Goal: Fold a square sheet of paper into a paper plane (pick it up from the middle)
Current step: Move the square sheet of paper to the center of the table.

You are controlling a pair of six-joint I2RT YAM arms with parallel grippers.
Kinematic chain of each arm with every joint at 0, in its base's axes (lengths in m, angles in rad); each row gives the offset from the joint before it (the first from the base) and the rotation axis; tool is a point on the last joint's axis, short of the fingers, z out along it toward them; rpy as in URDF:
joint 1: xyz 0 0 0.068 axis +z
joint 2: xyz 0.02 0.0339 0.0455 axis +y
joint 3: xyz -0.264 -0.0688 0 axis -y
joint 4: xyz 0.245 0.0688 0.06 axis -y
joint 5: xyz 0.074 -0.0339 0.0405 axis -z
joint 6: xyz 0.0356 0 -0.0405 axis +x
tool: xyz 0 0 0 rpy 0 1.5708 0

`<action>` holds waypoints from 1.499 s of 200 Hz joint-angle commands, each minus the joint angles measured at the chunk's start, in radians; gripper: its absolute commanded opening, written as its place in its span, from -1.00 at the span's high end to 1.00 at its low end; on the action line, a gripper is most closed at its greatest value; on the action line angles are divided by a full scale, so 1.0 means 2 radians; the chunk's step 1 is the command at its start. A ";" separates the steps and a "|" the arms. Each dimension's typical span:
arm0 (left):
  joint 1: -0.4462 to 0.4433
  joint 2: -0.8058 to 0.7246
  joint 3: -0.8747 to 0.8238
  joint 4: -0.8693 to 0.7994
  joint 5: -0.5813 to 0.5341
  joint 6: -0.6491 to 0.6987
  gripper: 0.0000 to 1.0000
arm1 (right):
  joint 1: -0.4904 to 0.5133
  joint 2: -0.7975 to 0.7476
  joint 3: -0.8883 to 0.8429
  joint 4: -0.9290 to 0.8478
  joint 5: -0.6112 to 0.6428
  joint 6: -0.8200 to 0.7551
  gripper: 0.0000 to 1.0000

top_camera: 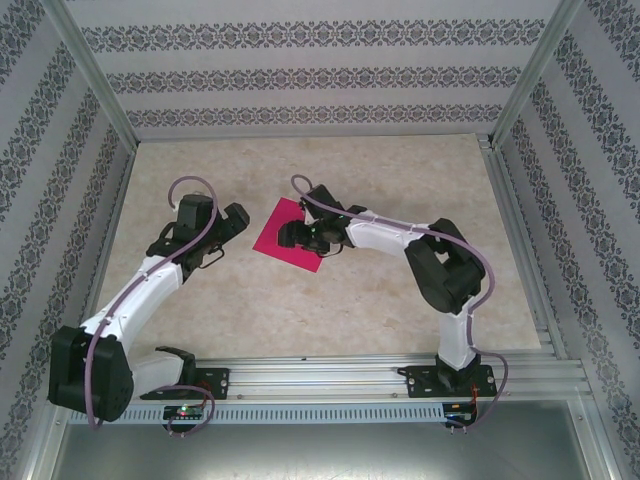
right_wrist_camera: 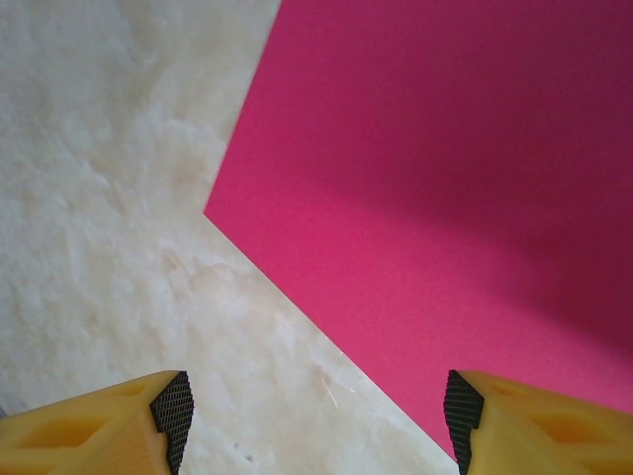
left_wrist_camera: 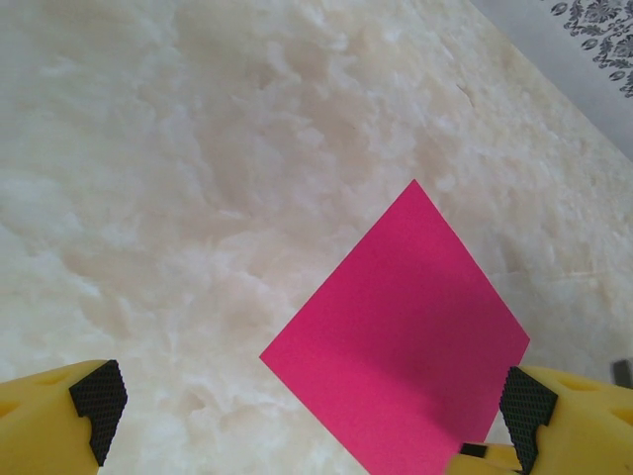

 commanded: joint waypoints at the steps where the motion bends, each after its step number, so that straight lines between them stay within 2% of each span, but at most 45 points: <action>1: 0.006 -0.013 -0.012 0.031 0.000 0.022 -1.00 | 0.001 0.020 0.009 -0.046 -0.001 -0.006 -0.41; 36: 0.007 -0.018 -0.020 0.063 0.030 0.039 -1.00 | -0.010 0.004 -0.038 -0.093 -0.005 -0.090 -0.35; 72: 0.007 -0.030 -0.035 0.095 0.031 0.035 -1.00 | -0.048 -0.065 -0.120 -0.127 -0.048 -0.206 -0.34; 88: 0.007 -0.036 -0.043 0.110 0.032 0.037 -1.00 | -0.079 -0.084 -0.123 -0.168 -0.068 -0.257 -0.34; 105: 0.006 -0.042 -0.051 0.123 0.025 0.038 -1.00 | -0.100 -0.098 -0.102 -0.210 -0.055 -0.287 -0.33; 119: 0.006 -0.043 -0.048 0.108 0.012 0.038 -1.00 | -0.102 -0.121 -0.086 -0.213 -0.039 -0.279 -0.35; 135: 0.007 -0.040 -0.041 0.084 0.015 0.032 -1.00 | -0.100 -0.143 -0.081 -0.167 -0.030 -0.219 -0.35; 148: 0.006 -0.035 -0.041 0.074 0.018 0.025 -1.00 | -0.094 -0.144 -0.079 -0.129 0.001 -0.165 -0.35; 159: 0.007 -0.031 -0.042 0.072 0.025 0.029 -1.00 | -0.089 -0.129 -0.072 -0.116 0.037 -0.114 -0.34; 178: 0.006 -0.024 -0.043 0.075 0.039 0.030 -1.00 | -0.083 -0.086 -0.049 -0.107 0.047 -0.060 -0.31; 199: 0.007 -0.016 -0.040 0.071 0.055 0.038 -1.00 | -0.068 -0.046 -0.019 -0.101 0.045 -0.049 -0.27; 214: 0.007 -0.013 -0.041 0.072 0.064 0.043 -1.00 | -0.058 -0.022 0.002 -0.100 0.023 -0.057 -0.28; 256: 0.007 -0.004 -0.039 0.075 0.087 0.058 -1.00 | -0.050 0.009 0.014 -0.158 0.035 -0.121 -0.27; 300: 0.007 0.003 -0.028 0.073 0.104 0.081 -1.00 | -0.057 -0.001 0.003 -0.246 0.021 -0.307 -0.21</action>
